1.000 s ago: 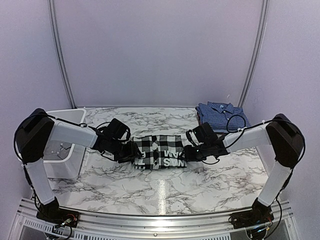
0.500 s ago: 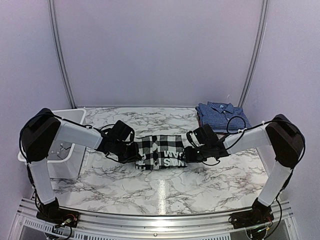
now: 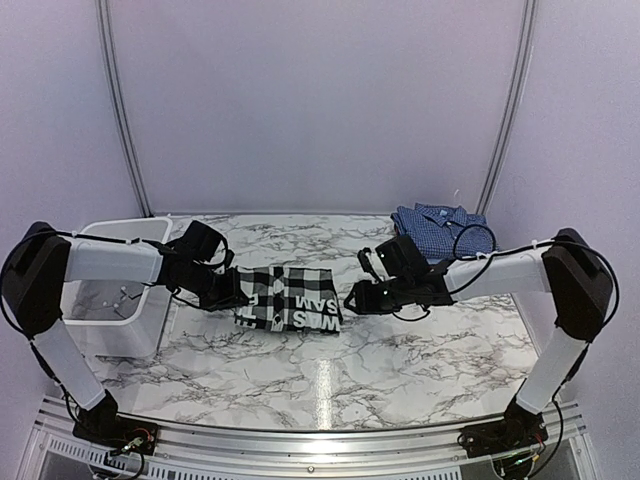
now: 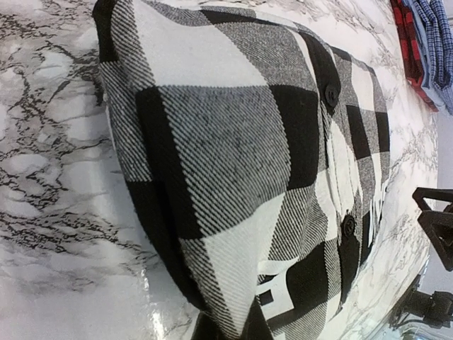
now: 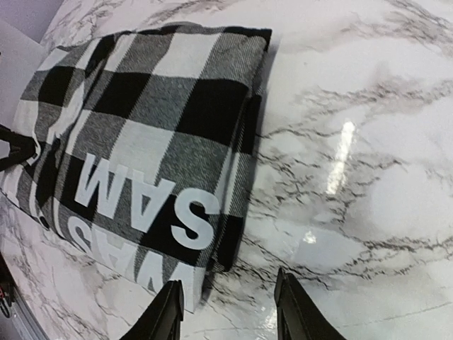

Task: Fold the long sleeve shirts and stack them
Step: Pick up the square-folded shirt from the center of the board, then turn over the square-folded shirt at the center of the board.

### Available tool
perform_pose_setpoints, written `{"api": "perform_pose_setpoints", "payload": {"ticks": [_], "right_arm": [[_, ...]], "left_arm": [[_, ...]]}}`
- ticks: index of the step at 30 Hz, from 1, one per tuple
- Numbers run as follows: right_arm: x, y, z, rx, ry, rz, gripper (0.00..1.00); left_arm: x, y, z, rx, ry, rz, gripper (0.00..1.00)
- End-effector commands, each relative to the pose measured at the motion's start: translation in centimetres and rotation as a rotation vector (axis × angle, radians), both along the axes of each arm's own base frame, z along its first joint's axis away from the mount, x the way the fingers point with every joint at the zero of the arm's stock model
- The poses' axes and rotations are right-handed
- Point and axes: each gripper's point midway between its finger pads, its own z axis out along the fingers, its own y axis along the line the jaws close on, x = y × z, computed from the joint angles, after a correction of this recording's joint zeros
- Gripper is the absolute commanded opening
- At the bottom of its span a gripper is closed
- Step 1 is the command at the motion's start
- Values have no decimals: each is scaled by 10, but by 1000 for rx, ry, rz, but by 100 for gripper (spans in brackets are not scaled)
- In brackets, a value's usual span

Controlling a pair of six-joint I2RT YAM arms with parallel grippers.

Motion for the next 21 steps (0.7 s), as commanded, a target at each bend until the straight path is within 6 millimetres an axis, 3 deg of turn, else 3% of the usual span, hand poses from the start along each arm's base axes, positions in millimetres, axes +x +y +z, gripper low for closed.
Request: {"api": "perform_pose_setpoints", "payload": {"ticks": [1,5,9,15,21], "right_arm": [[18,38,19,58,-43,29,39],[37,64,14,70,-51,43,35],[47,75,-7,32,-30,37,27],[36,82,-28,13,6,41,20],[17,115,-40,30,29,96,15]], "left_arm": [[-16,12,5,38,23,-105,0],[-16,16,6,29,33,-116,0],[-16,21,8,36,42,-112,0],[-8,37,28,43,9,-77,0],[2,38,58,40,-44,-75,0]]}}
